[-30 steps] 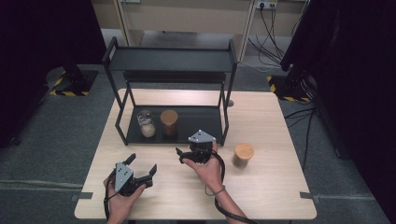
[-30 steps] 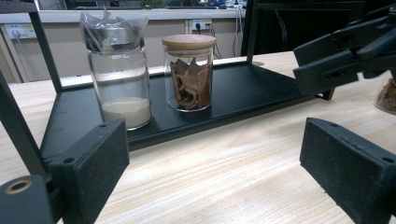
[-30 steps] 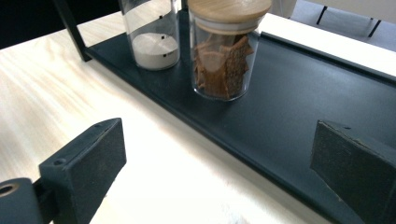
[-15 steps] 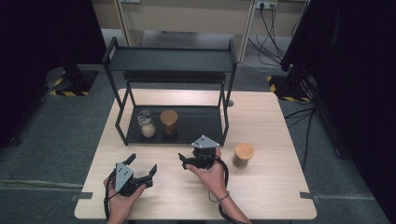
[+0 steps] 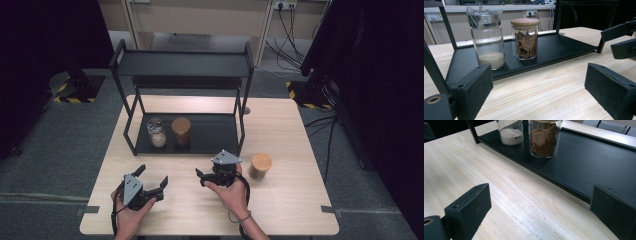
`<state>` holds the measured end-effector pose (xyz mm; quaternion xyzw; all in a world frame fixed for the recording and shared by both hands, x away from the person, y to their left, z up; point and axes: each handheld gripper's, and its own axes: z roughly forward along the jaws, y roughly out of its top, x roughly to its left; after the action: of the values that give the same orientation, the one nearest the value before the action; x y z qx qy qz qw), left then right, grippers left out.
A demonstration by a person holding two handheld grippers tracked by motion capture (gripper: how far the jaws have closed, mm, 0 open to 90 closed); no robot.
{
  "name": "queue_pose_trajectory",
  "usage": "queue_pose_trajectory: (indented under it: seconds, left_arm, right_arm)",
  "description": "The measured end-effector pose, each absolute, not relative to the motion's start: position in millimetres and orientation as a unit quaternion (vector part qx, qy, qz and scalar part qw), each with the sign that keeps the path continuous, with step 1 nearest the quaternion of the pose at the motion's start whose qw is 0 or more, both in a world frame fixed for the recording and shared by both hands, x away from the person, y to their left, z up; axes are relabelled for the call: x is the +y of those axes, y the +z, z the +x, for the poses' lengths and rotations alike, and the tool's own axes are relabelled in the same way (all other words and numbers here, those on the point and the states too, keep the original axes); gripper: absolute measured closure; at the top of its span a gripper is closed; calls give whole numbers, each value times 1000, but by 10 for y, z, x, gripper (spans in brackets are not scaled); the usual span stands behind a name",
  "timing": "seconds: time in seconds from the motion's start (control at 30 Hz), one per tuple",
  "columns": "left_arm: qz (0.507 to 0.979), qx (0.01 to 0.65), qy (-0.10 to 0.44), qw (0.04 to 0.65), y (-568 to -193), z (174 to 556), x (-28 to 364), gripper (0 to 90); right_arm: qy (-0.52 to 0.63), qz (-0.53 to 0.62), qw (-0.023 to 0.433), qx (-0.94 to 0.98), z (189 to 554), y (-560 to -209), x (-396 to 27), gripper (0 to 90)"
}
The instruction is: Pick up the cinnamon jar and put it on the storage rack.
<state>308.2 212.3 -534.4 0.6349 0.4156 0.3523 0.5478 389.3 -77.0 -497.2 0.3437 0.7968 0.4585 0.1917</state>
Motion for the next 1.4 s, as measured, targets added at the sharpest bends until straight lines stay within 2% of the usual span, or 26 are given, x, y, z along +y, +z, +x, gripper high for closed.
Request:
queue_pose_trajectory:
  seconds: [0.87,1.4]
  left_arm:
    - [634,415,354,548,-5344,3079,2120,75]
    - [634,415,355,548,-5345,3078,2118,76]
  right_arm:
    - [458,338,187,801,3621,-4994,-1051,36]
    - [455,330,190,805,3589,-4978,-1280,37]
